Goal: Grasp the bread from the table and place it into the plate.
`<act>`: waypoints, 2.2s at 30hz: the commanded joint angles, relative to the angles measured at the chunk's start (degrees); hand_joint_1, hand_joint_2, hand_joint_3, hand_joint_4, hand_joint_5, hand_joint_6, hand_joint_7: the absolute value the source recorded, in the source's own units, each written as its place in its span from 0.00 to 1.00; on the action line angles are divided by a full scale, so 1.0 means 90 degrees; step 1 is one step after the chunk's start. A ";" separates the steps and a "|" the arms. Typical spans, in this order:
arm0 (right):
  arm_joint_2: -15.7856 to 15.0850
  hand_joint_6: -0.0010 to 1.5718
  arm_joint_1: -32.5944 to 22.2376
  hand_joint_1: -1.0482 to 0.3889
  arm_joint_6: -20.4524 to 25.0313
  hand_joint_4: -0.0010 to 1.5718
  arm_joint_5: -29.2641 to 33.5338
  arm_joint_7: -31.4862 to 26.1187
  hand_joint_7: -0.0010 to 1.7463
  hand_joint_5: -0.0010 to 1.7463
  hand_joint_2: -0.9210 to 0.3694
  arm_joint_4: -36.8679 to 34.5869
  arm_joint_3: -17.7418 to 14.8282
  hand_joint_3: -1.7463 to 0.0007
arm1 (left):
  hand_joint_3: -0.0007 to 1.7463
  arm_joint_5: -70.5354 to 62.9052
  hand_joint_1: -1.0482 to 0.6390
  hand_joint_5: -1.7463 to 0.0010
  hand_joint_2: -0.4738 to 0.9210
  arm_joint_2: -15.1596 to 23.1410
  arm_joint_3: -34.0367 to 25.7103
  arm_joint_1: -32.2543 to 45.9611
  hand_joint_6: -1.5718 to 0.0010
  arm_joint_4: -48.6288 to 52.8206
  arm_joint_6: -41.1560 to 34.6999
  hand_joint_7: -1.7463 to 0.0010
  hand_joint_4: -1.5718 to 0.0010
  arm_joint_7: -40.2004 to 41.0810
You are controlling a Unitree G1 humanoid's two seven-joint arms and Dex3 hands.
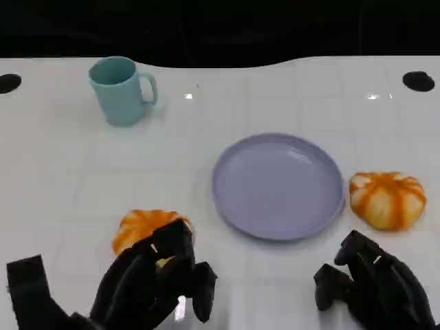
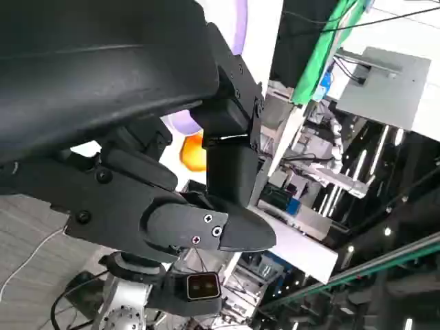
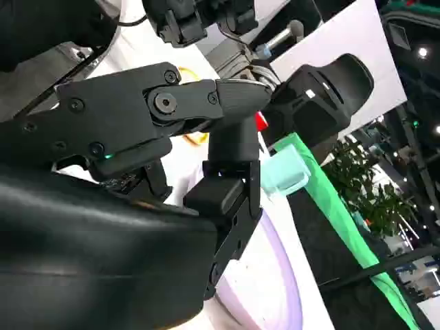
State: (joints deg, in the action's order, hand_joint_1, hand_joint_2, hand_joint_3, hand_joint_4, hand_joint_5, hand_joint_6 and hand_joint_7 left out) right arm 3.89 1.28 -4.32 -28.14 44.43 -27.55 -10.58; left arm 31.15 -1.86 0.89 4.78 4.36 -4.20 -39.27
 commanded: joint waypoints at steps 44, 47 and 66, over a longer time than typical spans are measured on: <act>-0.0081 0.44 -0.0099 0.33 -0.0112 0.50 0.0057 -0.0061 0.82 0.97 0.00 0.0122 -0.0016 0.85 | 0.00 -0.9320 0.13 0.91 0.98 0.3295 0.0991 -0.1284 0.85 -0.1530 0.1921 1.00 0.77 0.2190; -0.0084 0.44 -0.0112 0.34 -0.0093 0.50 0.0049 -0.0059 0.82 0.97 0.00 0.0146 -0.0016 0.85 | 0.00 -0.9376 0.14 0.93 0.98 0.3275 0.1254 -0.1522 0.87 -0.1164 0.1694 1.00 0.78 0.2003; -0.0085 0.43 -0.0198 0.34 -0.0033 0.49 0.0058 -0.0102 0.83 0.98 0.00 0.0284 0.0019 0.84 | 0.14 -0.9244 0.43 0.31 1.00 0.3012 0.2599 -0.2983 0.54 0.2734 0.2241 0.95 0.62 0.4064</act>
State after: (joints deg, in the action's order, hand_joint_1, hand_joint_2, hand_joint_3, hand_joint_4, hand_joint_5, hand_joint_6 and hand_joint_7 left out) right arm 3.88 -0.18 -4.95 -27.25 43.67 -25.46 -10.31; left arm -52.05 24.71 22.89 -20.75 23.00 12.81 -8.89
